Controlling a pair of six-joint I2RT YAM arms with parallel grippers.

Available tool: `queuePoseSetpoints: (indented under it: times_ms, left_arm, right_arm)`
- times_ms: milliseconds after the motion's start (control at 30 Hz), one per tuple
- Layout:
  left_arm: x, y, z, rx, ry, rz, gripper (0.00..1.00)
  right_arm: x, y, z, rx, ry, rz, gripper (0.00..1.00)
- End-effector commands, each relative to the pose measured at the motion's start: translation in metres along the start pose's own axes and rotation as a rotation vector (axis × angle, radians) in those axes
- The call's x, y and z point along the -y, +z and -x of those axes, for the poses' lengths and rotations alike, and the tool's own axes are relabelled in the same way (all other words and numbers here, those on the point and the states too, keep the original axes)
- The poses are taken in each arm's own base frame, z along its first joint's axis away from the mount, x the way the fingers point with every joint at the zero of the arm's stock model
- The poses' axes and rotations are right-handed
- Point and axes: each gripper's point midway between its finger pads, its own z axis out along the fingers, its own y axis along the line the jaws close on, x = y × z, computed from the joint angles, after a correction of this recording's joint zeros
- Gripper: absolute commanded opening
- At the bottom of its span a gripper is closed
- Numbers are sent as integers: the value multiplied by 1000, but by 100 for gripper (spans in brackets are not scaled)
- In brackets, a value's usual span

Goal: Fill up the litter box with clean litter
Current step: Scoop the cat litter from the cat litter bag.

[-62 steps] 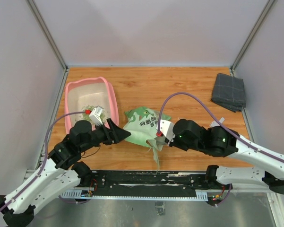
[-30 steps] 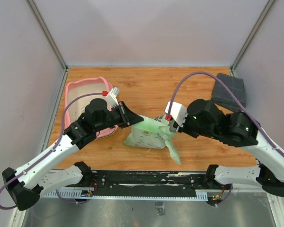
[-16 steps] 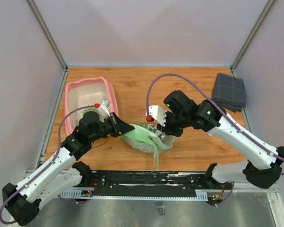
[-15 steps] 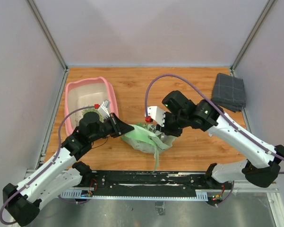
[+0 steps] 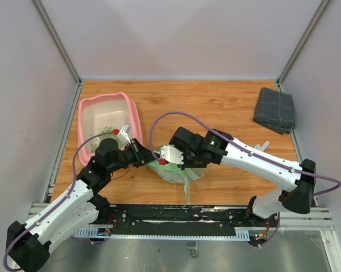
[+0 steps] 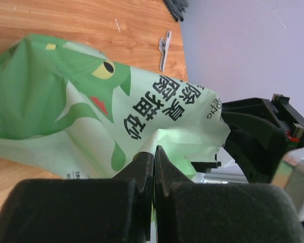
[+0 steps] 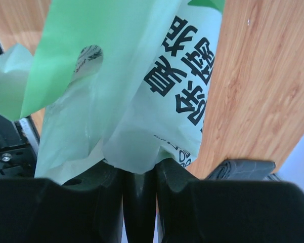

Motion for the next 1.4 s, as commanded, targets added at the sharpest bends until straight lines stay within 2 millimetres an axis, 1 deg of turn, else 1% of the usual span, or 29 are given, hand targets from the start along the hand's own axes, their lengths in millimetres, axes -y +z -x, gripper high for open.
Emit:
queuePoseSetpoints:
  times_ms: [0,67,133,167,233,300,333,400,467,600,733,833,933,1000,1100,1167,1267,1367]
  left_arm:
    - [-15,-1,-7,8,-45,3,0]
    - [-23,-1,-11,6,-55,18,0]
    - [-29,-1,-15,2,-64,26,0]
    - [-31,-1,-17,-2,-67,27,0]
    - [-30,-1,-17,-8,-69,23,0]
    - [-27,-1,-16,-10,-61,22,0]
    - [-25,-1,-14,-9,-55,22,0]
    - [-20,-2,-11,-5,-46,16,0]
    - [-15,-2,-9,-4,-45,6,0]
    - [-16,-2,-9,-3,-48,7,0]
    - [-20,-2,-13,-9,-60,9,0]
    - [-22,-2,-14,-8,-61,9,0]
    - [-21,-2,-14,-10,-61,6,0]
    - [-19,-2,-13,-7,-57,2,0]
    - [-18,-1,-12,-11,-55,1,0]
    - [-17,-1,-13,-14,-57,-2,0]
    - [-14,-2,-11,-8,-55,-9,0]
    - [-11,-4,-9,-2,-48,-9,0]
  right_arm:
    - [-3,50,5,-69,-31,30,1]
    - [-9,67,9,-42,-8,53,1]
    - [-14,77,12,7,25,70,1]
    - [-14,80,12,35,51,70,1]
    - [-10,84,9,75,97,51,1]
    - [-3,86,6,123,155,8,1]
    - [-1,86,8,169,184,1,1]
    - [-7,86,15,281,211,30,1]
    - [-7,86,25,384,194,11,1]
    - [-4,84,37,480,197,56,1]
    - [-10,99,40,470,205,102,1]
    - [-15,110,36,459,221,107,1]
    - [-14,121,29,417,243,94,1]
    - [-18,126,30,421,256,110,1]
    - [-26,126,46,516,288,163,1]
    - [-27,124,54,574,314,179,1]
    - [-27,126,56,596,336,181,1]
    - [-24,122,57,659,382,187,1]
